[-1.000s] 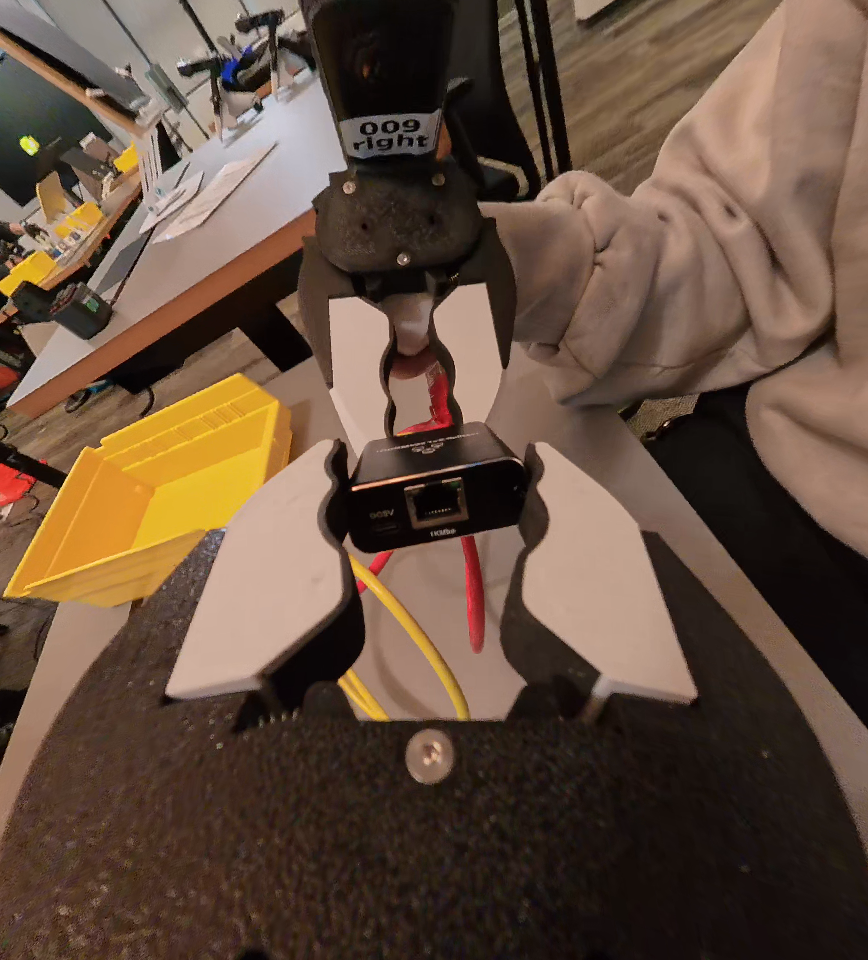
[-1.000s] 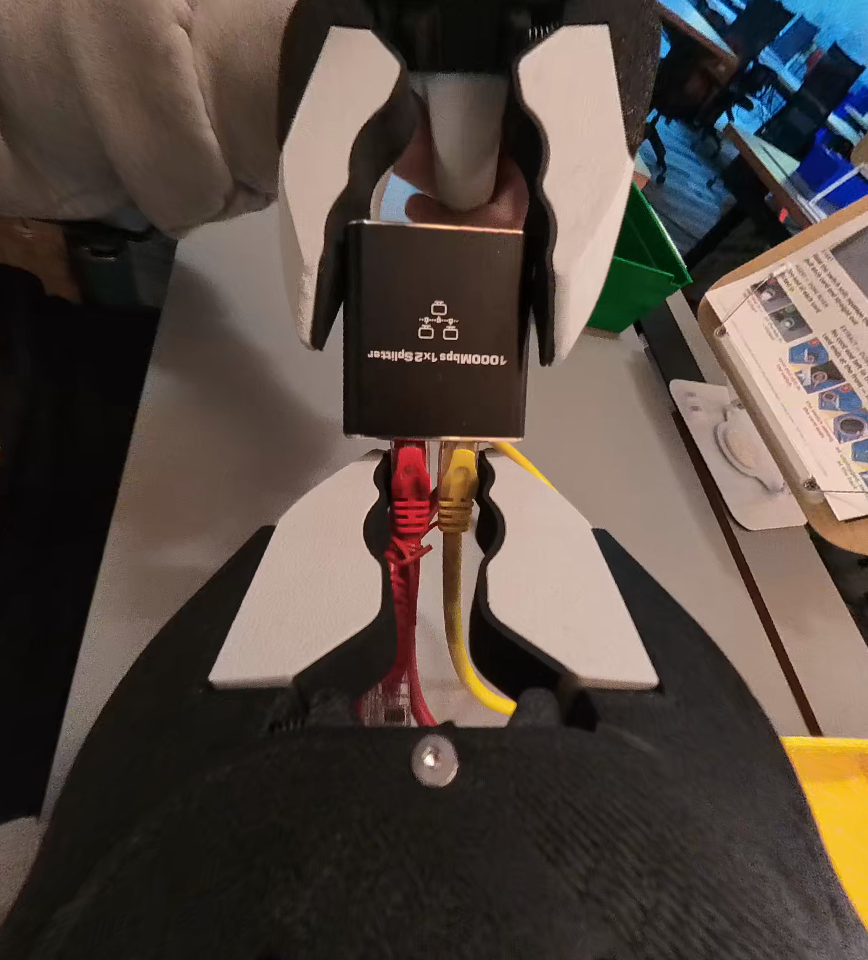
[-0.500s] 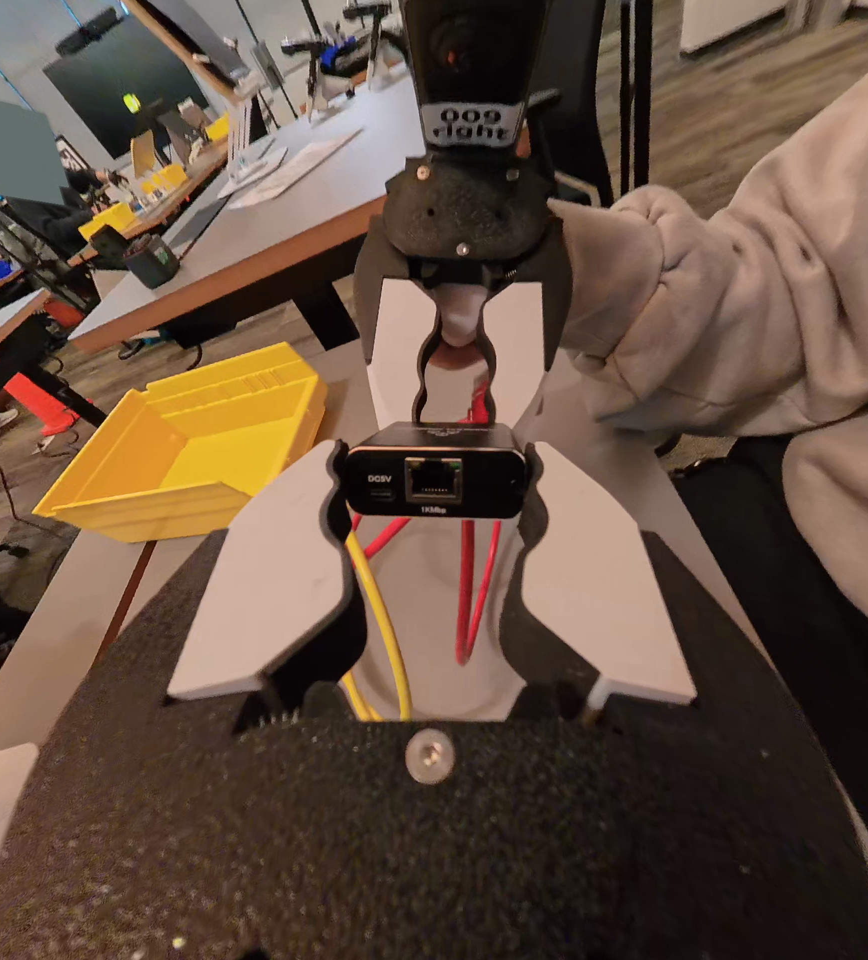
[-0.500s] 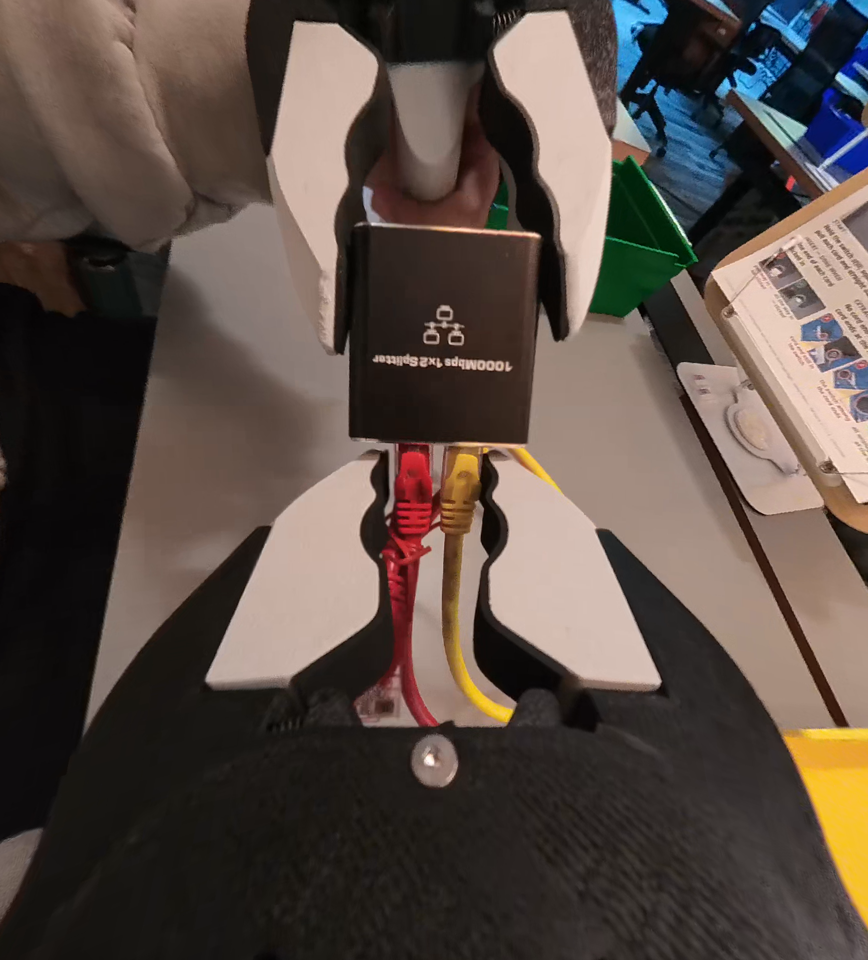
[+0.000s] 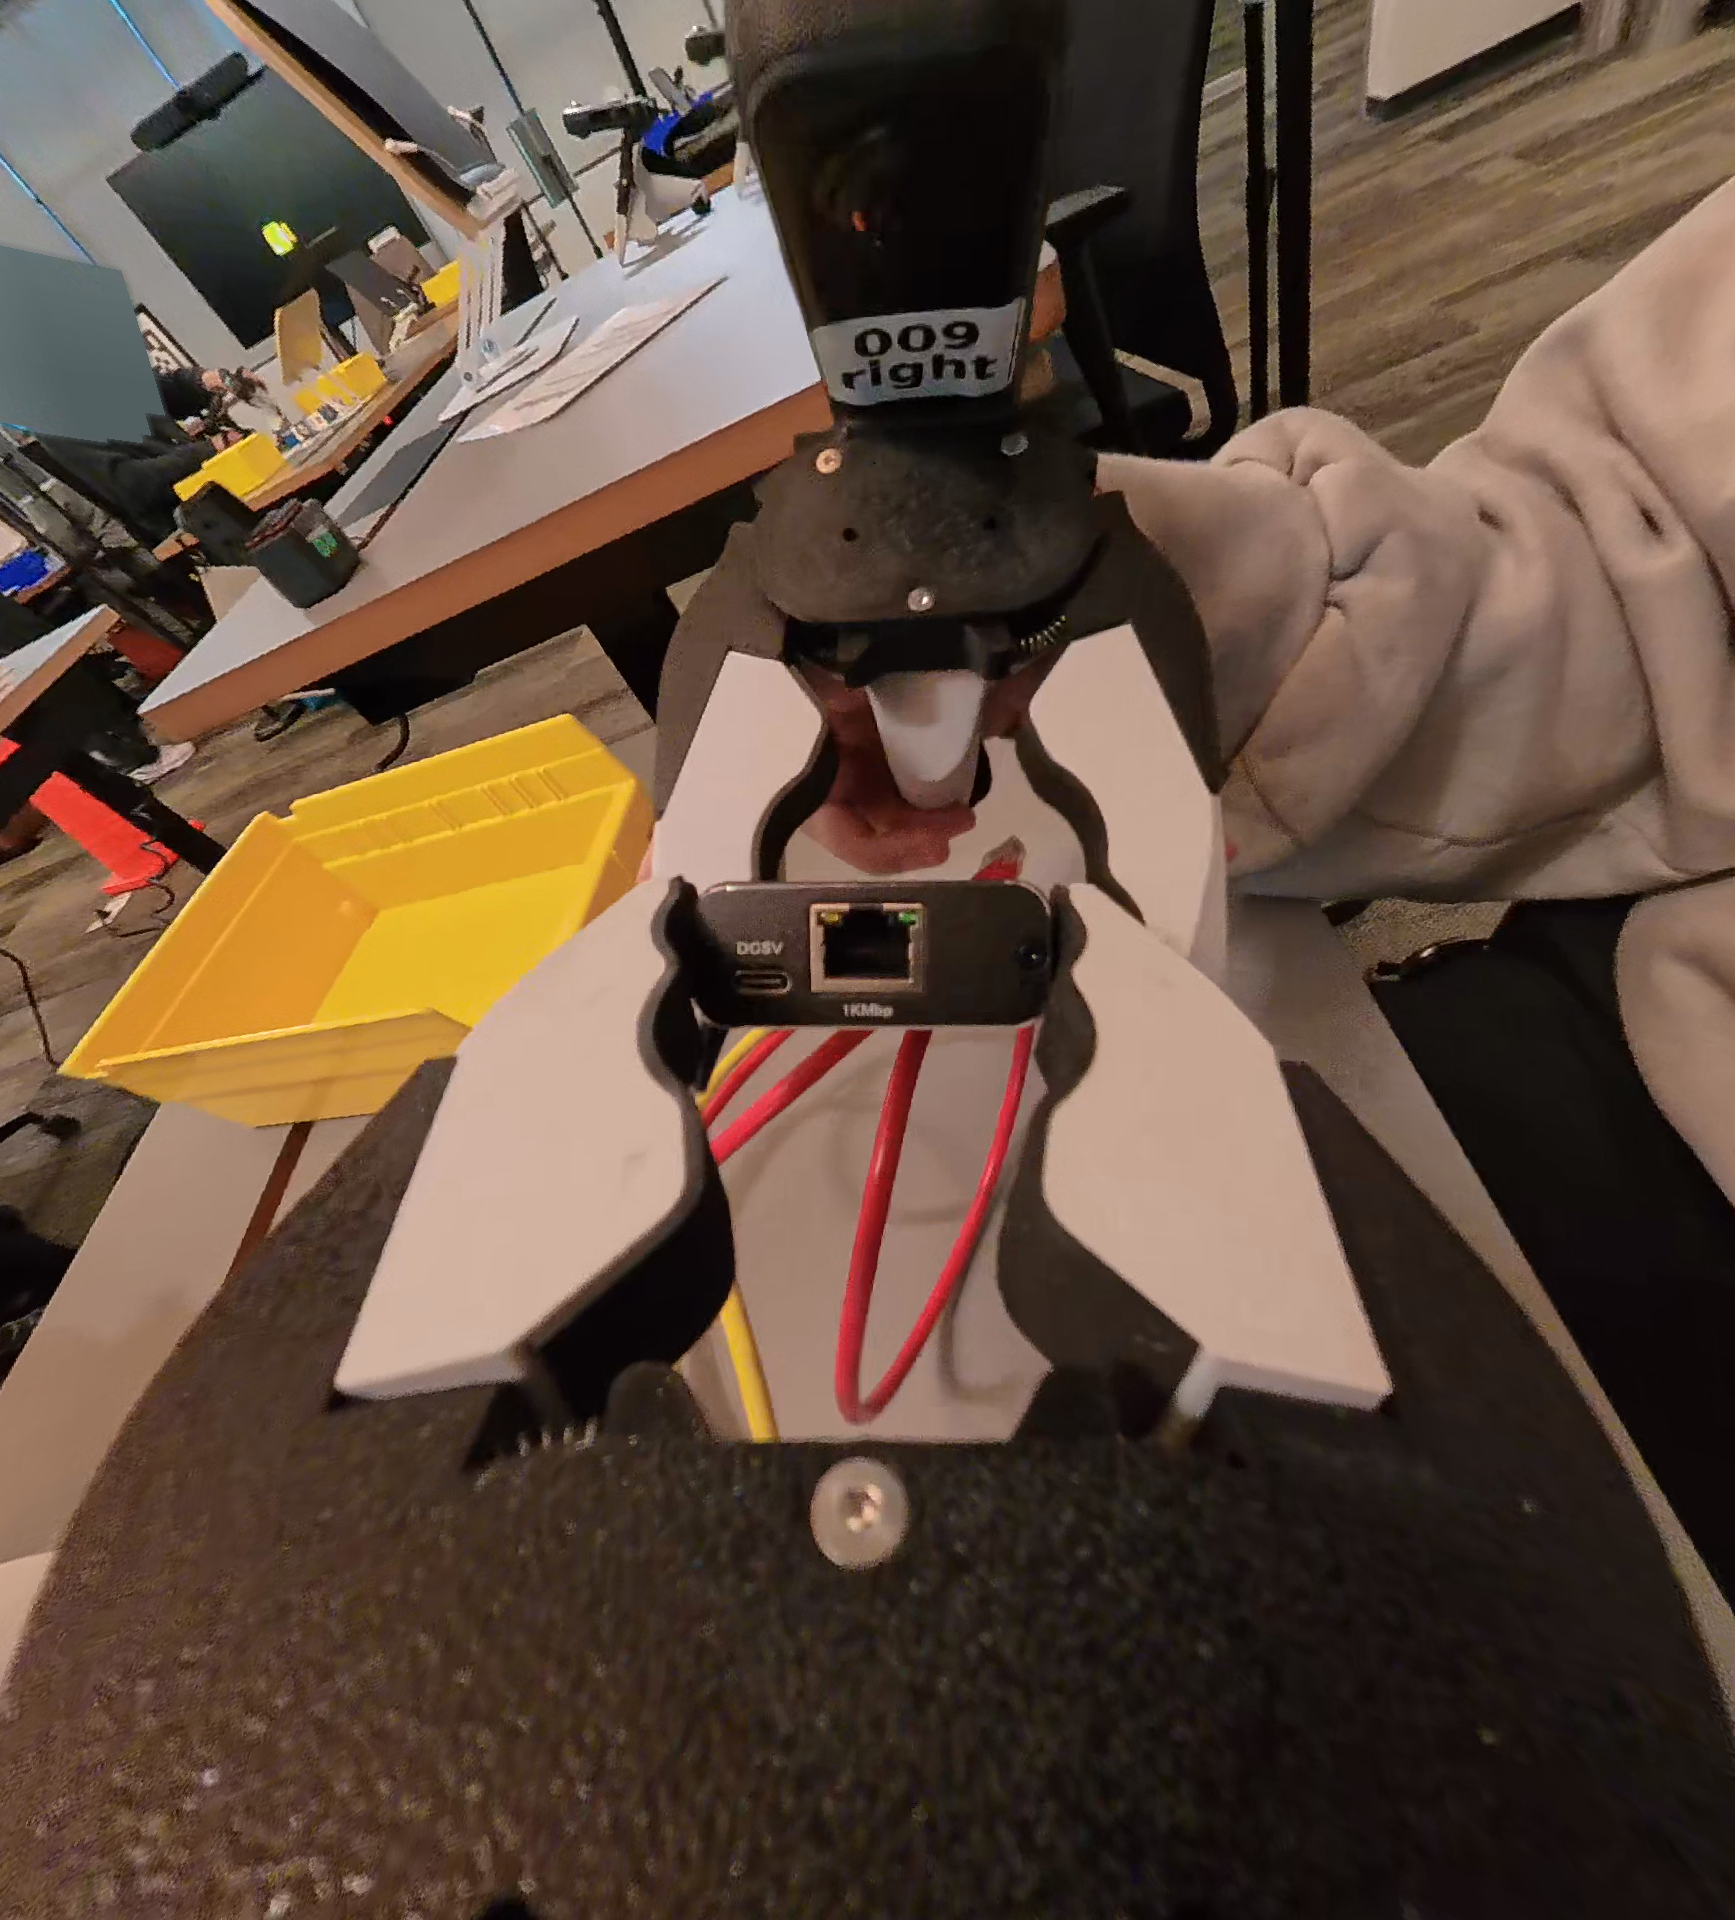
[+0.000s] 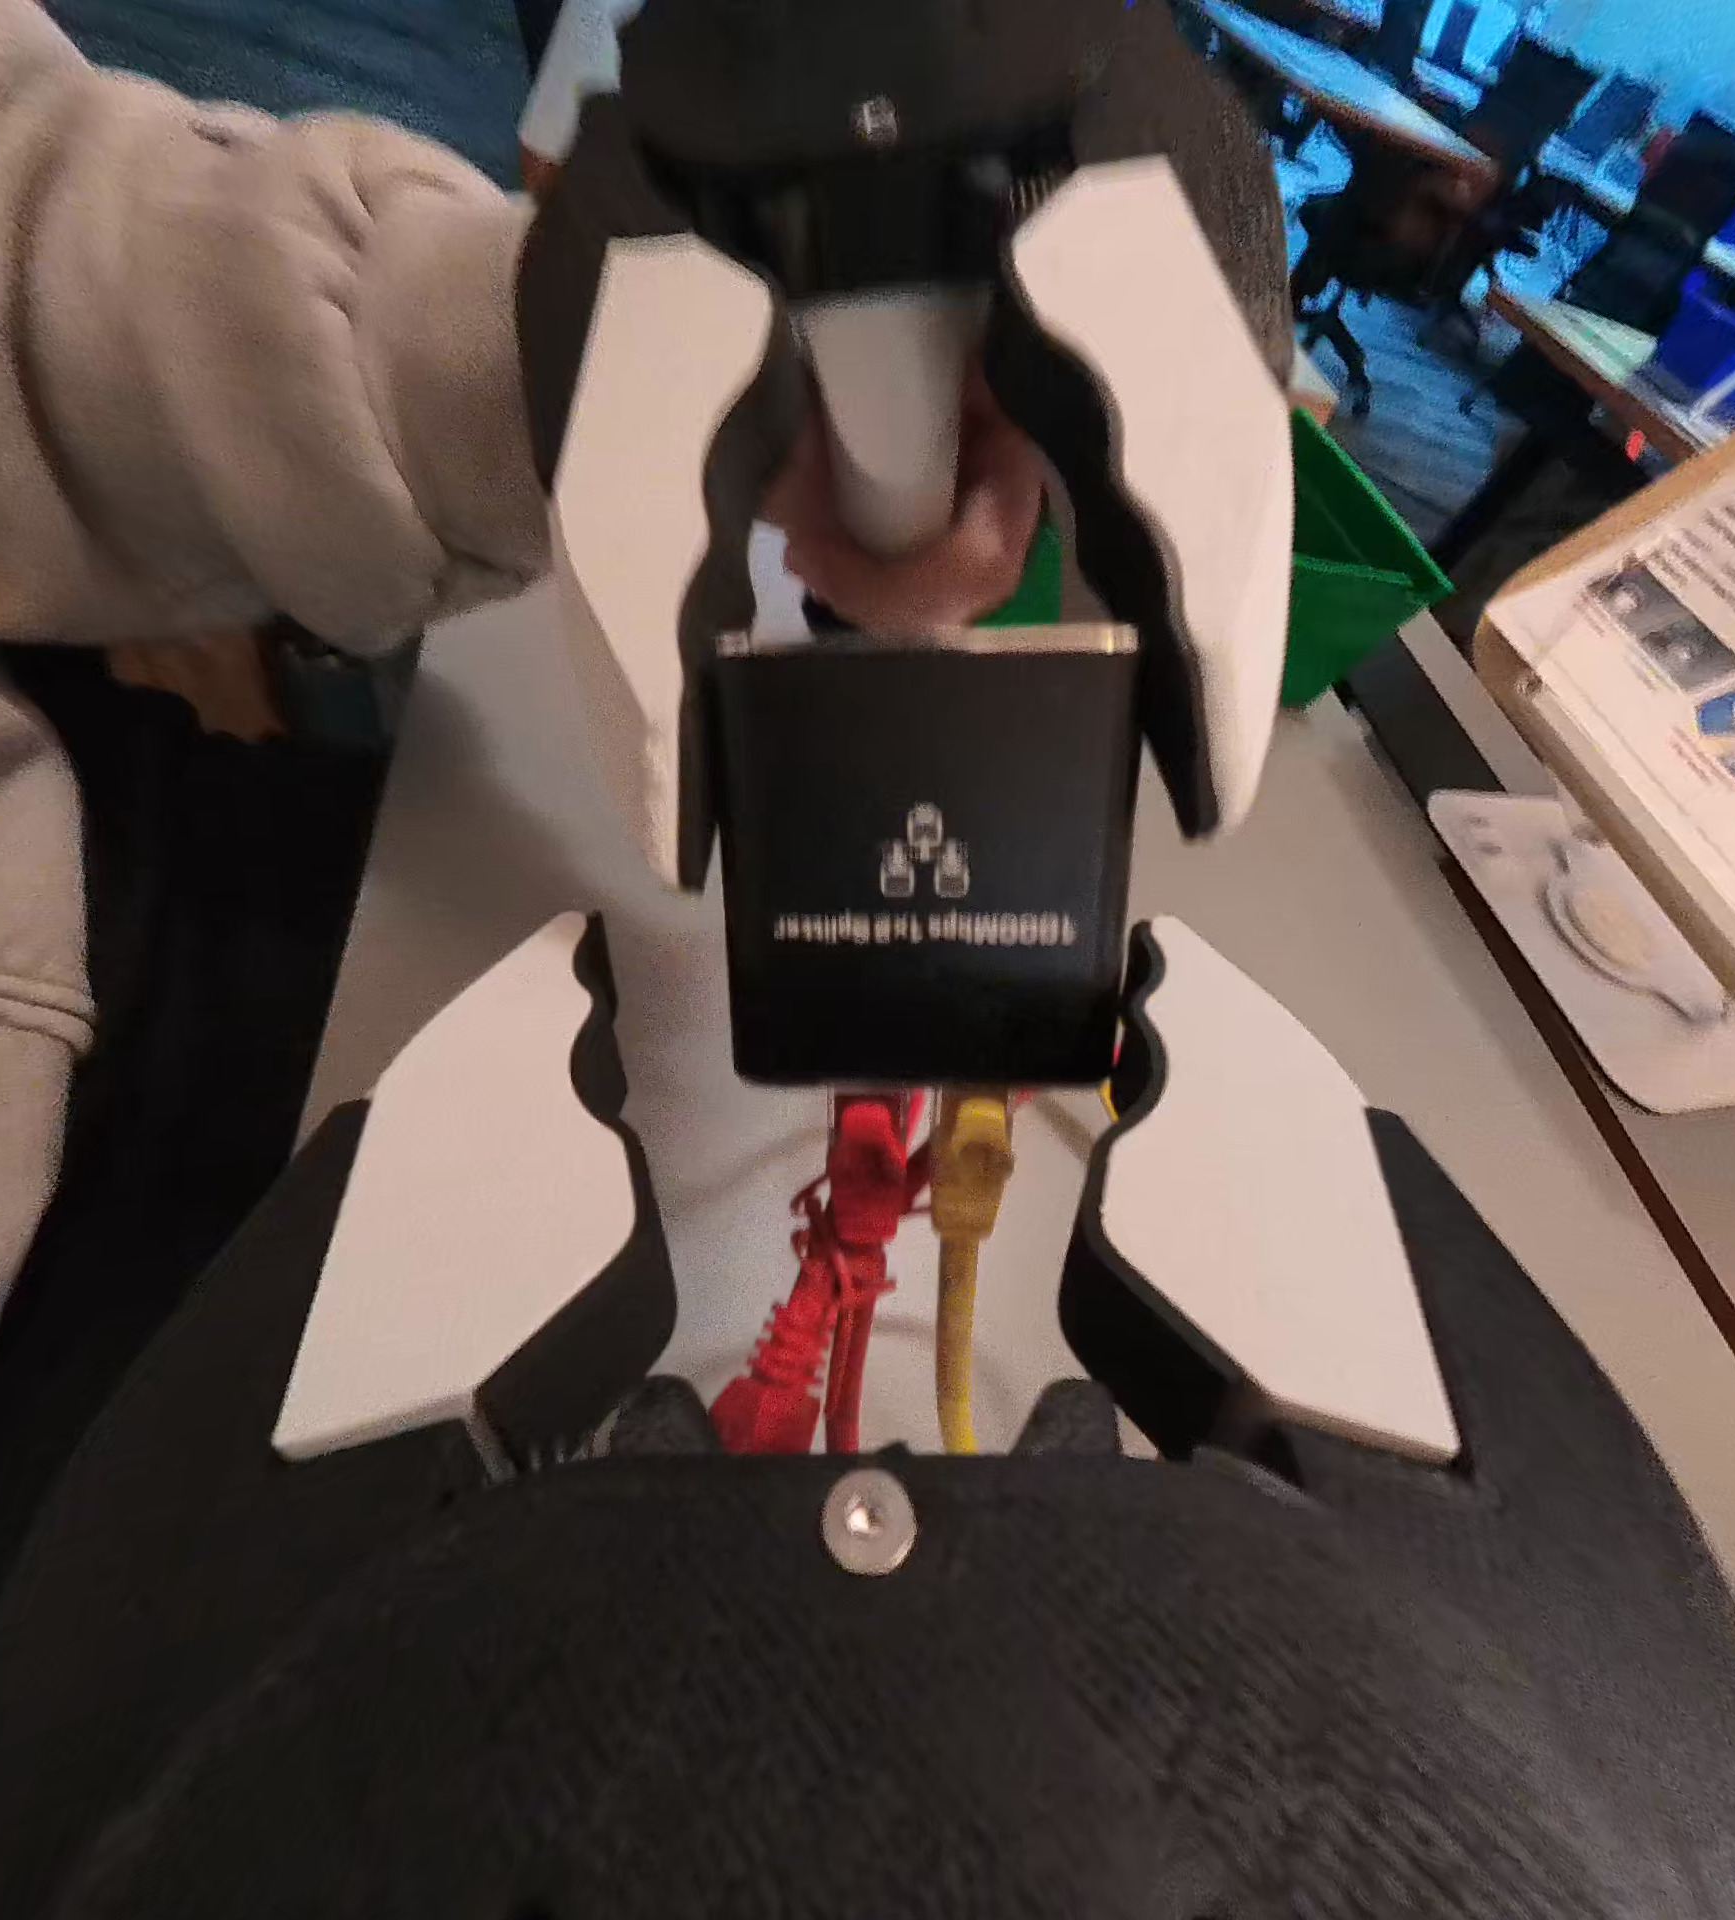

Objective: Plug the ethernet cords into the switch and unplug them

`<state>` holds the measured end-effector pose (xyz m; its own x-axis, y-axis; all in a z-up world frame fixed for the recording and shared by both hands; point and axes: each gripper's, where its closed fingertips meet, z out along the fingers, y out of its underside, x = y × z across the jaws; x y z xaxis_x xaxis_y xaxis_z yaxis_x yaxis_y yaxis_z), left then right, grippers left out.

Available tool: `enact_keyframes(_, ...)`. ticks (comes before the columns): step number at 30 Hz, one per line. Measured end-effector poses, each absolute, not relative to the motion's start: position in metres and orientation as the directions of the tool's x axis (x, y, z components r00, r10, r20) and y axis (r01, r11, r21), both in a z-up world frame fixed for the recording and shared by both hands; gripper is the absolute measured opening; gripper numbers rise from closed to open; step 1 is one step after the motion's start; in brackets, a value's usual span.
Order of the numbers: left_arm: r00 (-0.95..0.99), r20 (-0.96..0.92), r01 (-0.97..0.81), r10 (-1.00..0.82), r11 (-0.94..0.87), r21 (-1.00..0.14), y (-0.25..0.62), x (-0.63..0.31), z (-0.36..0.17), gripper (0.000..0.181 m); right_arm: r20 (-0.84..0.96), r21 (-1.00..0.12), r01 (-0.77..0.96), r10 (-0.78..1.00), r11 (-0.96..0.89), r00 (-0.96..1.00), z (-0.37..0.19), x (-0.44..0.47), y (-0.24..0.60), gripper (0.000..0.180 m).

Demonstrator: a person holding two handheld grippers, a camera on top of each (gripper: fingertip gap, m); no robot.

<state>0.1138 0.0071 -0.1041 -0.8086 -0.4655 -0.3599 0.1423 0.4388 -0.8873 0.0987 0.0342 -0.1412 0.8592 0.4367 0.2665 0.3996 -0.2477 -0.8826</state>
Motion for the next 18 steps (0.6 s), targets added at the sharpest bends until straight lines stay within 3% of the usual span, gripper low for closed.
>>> enact_keyframes(4,-0.829,-0.344,0.157,-0.440,0.408,-0.900,-0.007,0.112,-0.105,0.063,0.274,-0.868,0.420,0.450,-0.264,0.850,-0.147,0.096,0.042,0.078)
enact_keyframes(8,-0.815,-0.367,0.176,-0.448,0.412,-0.894,-0.003,0.113,-0.107,0.062,0.305,-0.856,0.448,0.446,-0.259,0.841,-0.147,0.099,0.044,0.077)
enact_keyframes(12,-0.799,-0.317,0.067,-0.510,0.450,-0.891,0.007,0.116,-0.122,0.063,0.320,-0.788,0.491,0.436,-0.371,0.841,-0.161,0.107,0.044,0.077)
enact_keyframes(18,-0.744,-0.146,-0.083,-0.652,0.307,-0.948,0.018,0.111,-0.111,0.068,0.365,-0.737,0.522,0.398,-0.429,0.842,-0.166,0.118,0.043,0.077)
